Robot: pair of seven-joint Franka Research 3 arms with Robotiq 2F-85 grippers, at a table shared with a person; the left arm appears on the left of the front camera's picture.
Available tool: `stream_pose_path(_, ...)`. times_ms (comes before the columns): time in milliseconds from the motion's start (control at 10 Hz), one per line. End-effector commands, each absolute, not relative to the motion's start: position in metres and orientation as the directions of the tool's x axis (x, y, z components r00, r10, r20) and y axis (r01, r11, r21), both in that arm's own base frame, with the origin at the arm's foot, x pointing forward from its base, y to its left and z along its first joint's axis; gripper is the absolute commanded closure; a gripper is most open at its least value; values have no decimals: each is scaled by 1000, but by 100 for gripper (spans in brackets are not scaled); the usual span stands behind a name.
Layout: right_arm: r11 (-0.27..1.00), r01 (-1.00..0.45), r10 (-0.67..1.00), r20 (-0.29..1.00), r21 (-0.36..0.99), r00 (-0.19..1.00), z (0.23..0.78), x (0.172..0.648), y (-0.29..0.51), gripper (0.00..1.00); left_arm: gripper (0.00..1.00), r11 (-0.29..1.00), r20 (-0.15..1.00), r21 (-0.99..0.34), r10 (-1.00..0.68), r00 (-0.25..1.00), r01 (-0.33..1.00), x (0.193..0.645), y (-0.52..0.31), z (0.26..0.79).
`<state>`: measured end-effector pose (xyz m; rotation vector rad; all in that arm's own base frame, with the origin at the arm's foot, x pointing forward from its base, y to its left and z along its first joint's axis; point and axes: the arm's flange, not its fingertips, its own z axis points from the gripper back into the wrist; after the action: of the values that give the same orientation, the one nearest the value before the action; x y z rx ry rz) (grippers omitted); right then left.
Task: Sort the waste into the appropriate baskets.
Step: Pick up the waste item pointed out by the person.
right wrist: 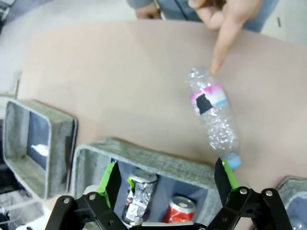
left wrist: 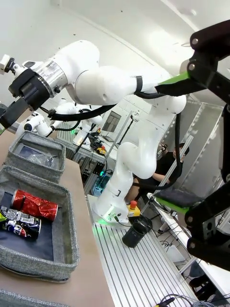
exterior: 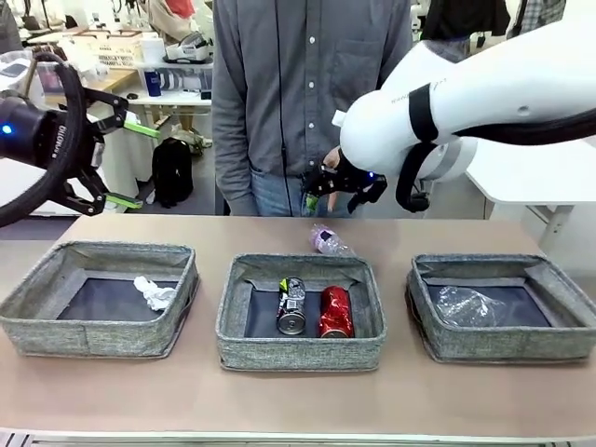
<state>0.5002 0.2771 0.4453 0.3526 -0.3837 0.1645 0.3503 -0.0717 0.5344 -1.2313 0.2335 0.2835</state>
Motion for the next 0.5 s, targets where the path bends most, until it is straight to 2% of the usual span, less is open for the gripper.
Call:
stream_pose_path(0, 940, -258, 167, 360, 222, 918, 436, 495, 271, 0, 0, 286, -332, -896, 81, 940, -341, 350, -74, 538)
stream_pose_path(100, 941, -305, 245, 321, 149, 915, 424, 499, 276, 0, 0, 286, -332, -896, 81, 940, -341, 350, -74, 538)
stream_pose_path(300, 941, -289, 217, 344, 174, 914, 408, 509, 275, 0, 0, 286, -332, -896, 81, 940, -341, 350, -74, 538)
stream_pose_path(400, 963, -251, 203, 346, 99, 916, 400, 515, 269, 0, 0, 286, -332, -896, 81, 940, -341, 350, -74, 538)
